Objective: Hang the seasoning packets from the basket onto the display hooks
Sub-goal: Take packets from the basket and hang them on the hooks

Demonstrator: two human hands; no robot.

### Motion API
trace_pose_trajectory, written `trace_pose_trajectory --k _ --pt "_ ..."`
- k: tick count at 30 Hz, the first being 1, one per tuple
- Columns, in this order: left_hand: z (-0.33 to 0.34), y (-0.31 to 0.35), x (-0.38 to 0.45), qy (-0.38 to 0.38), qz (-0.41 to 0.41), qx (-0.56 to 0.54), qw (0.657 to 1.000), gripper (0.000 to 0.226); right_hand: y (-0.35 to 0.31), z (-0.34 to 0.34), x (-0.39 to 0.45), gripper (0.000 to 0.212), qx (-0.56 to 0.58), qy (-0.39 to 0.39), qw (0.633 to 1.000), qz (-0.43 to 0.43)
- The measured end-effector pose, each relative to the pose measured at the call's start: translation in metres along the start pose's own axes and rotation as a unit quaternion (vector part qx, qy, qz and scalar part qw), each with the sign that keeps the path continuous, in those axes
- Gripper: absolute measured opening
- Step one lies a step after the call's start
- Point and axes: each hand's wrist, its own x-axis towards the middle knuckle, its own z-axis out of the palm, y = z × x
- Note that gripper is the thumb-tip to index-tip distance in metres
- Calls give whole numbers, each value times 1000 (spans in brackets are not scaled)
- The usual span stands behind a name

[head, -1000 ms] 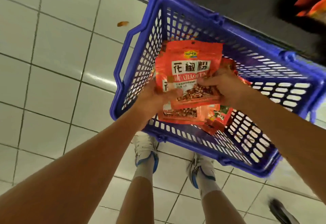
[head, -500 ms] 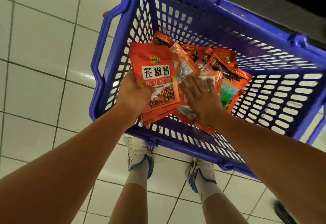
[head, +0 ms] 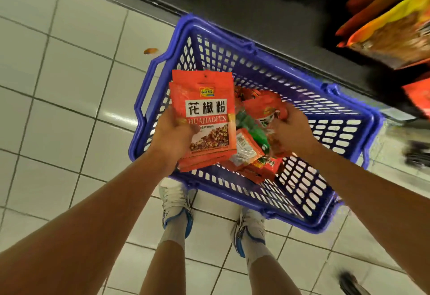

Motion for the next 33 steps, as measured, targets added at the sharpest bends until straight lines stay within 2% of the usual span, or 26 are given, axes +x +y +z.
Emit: trace_pose_trajectory --k 1,2,4,6,7,9,10,13,14,16,18,20,22,24,27,33 --pt "0 9 -11 -9 -3 -22 1000 43 -15 -13 -12 27 135 8 988 68" --pt "-2 18 -24 -18 -5 -45 999 46 -28 -27 -26 29 252 -11 959 127" --pt "-7 37 -52 -54 -2 -83 995 53 -55 -55 -57 28 385 -97 898 191" --pt "-13 58 -84 -99 11 -108 989 58 -88 -80 -89 47 418 -177 868 200" --pt "-15 71 -102 -111 14 -111 987 58 -103 -90 -104 58 425 -196 862 194" --pt "-20 99 -138 -124 22 -122 984 58 -143 -114 -132 65 447 -198 855 174" --pt "-22 114 -156 -132 31 -130 982 55 -165 -127 -147 61 453 -183 859 152" --pt "-30 167 -218 -120 68 -138 981 30 -226 -176 -191 24 425 -108 897 54" --pt "-34 187 -243 -109 84 -135 981 27 -248 -199 -211 17 402 -89 911 19" --pt "-40 229 -292 -101 136 -130 977 23 -287 -244 -251 15 342 -32 937 -57" --pt "-48 274 -342 -95 193 -123 969 16 -325 -289 -292 12 293 36 946 -135" --pt "-54 320 -393 -67 246 -108 961 22 -362 -331 -337 12 286 80 933 -201" --pt "-60 367 -442 -54 302 -86 948 46 -396 -373 -377 19 293 124 911 -263" --pt "-63 410 -487 -54 366 -60 927 40 -427 -413 -414 16 311 157 889 -297" --pt "-66 473 -556 -77 468 -38 880 12 -468 -472 -458 13 334 223 854 -332" --pt "-77 571 -651 -110 558 -74 819 27 -533 -578 -532 24 348 332 778 -405"
